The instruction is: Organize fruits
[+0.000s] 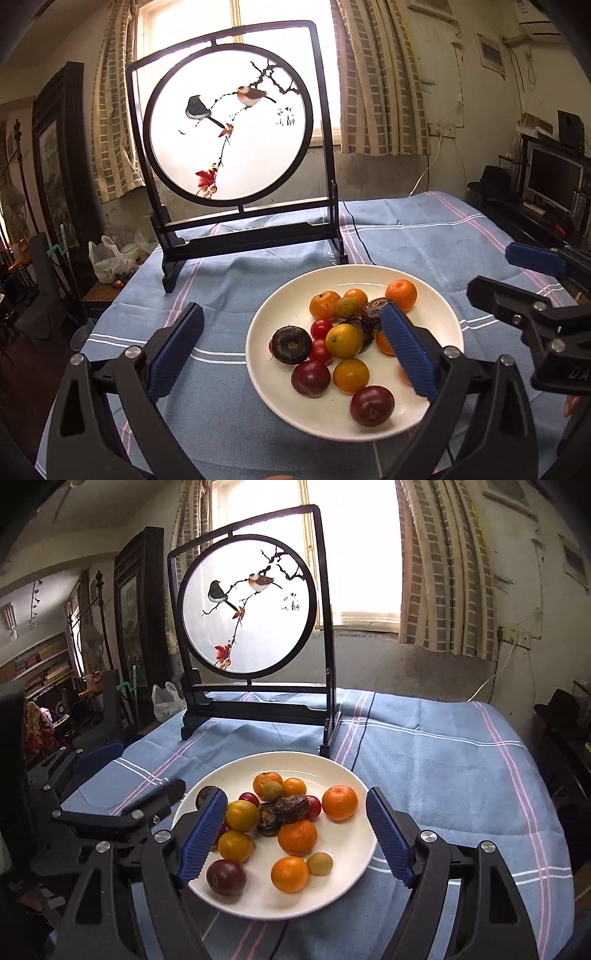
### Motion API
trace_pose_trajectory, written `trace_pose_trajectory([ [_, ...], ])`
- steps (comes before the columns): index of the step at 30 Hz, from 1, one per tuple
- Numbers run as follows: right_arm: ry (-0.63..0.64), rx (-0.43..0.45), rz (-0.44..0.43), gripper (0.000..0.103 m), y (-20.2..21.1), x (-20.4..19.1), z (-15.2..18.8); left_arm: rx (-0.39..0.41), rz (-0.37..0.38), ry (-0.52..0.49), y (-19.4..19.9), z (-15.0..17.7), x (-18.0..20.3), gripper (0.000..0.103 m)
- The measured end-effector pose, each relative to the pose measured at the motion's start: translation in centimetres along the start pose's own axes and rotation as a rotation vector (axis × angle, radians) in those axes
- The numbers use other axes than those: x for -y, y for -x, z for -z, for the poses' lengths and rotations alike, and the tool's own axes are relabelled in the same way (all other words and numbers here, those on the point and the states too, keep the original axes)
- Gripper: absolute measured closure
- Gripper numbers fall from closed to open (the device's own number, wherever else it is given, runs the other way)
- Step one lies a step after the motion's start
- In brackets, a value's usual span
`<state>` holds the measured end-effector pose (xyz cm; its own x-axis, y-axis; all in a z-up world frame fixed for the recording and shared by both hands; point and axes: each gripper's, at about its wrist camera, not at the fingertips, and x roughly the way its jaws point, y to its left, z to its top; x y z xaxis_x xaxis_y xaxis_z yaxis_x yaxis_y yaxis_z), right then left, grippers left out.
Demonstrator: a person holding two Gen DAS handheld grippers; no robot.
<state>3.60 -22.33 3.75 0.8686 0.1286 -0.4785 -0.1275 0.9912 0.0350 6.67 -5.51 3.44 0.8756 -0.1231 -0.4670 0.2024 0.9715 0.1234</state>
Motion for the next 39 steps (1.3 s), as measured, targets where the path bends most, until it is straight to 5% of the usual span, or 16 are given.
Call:
trace_pose_trajectory([
  [9, 0.004, 0.238, 0.177, 0.012, 7.4, -1.5, 3.2, 0.082, -0.055, 0.04, 5.9, 1.8, -1.3, 0.005],
  [23, 0.042, 0.254, 0.128, 0.011, 9.2, -4.2, 4.1, 0.177, -0.107, 0.059, 10.3, 1.4, -3.3, 0.005],
  [39, 0.064, 0.206, 0.101, 0.011, 7.4, -5.3, 4.5, 0.123, -0.112, 0.081, 8.0, 2.2, -3.7, 0.005],
])
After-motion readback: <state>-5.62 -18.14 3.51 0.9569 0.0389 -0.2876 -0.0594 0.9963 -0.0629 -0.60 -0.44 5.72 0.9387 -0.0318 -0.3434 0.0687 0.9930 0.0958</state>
